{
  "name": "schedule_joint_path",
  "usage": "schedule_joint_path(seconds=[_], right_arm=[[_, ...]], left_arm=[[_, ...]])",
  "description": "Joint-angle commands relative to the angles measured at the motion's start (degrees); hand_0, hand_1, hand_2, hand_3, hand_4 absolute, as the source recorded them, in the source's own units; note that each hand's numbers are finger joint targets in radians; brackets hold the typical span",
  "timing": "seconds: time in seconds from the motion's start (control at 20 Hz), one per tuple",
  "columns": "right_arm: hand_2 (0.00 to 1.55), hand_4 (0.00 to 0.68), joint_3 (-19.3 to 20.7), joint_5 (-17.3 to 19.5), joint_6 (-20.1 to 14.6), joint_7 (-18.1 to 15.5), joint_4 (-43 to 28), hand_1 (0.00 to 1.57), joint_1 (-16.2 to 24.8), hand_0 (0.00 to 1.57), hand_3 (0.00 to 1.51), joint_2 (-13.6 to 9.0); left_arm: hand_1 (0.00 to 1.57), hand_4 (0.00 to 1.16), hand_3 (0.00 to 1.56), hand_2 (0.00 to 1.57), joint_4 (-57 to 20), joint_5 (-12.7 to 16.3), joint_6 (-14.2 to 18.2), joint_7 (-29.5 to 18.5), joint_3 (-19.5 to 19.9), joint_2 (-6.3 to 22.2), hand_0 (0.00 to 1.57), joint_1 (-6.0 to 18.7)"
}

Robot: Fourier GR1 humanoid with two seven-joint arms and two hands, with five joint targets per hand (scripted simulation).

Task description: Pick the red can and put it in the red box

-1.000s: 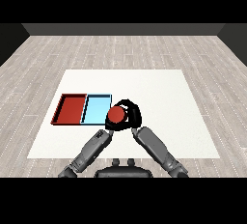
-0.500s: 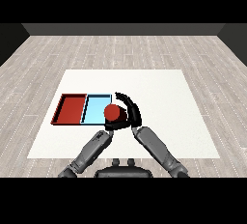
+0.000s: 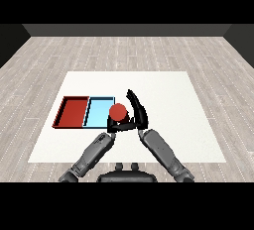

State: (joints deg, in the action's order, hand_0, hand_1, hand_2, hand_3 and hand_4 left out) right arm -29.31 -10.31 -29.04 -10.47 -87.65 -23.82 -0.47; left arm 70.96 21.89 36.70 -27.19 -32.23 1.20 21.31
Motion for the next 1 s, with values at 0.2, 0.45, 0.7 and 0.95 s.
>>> schedule_joint_path(seconds=[0.2,0.45,0.7,0.95], right_arm=[[0.0,0.0,5.1,-3.3,6.8,-4.0,0.4,0.0,3.6,0.0,0.0,0.4],[0.0,0.0,7.3,-2.1,8.5,-0.2,-11.0,0.0,8.8,0.0,0.0,-3.9],[0.0,0.0,11.6,-5.0,10.4,2.3,-19.0,0.0,13.3,0.0,0.0,-6.7],[0.0,0.0,16.9,-8.7,15.1,1.8,-24.6,0.0,22.1,0.0,0.0,-13.2]], left_arm=[[1.57,1.13,1.47,1.57,2.7,-4.1,-2.0,1.4,3.0,-0.7,1.57,-2.8],[1.57,1.13,1.47,1.56,-0.4,-3.4,-4.8,0.2,7.6,1.2,1.57,-1.8],[1.57,1.13,1.48,1.57,4.6,-5.0,-3.9,5.9,10.7,3.9,1.57,-0.4],[1.57,1.12,1.49,1.57,7.9,-6.8,-2.7,7.6,13.9,9.8,1.57,-2.2]])
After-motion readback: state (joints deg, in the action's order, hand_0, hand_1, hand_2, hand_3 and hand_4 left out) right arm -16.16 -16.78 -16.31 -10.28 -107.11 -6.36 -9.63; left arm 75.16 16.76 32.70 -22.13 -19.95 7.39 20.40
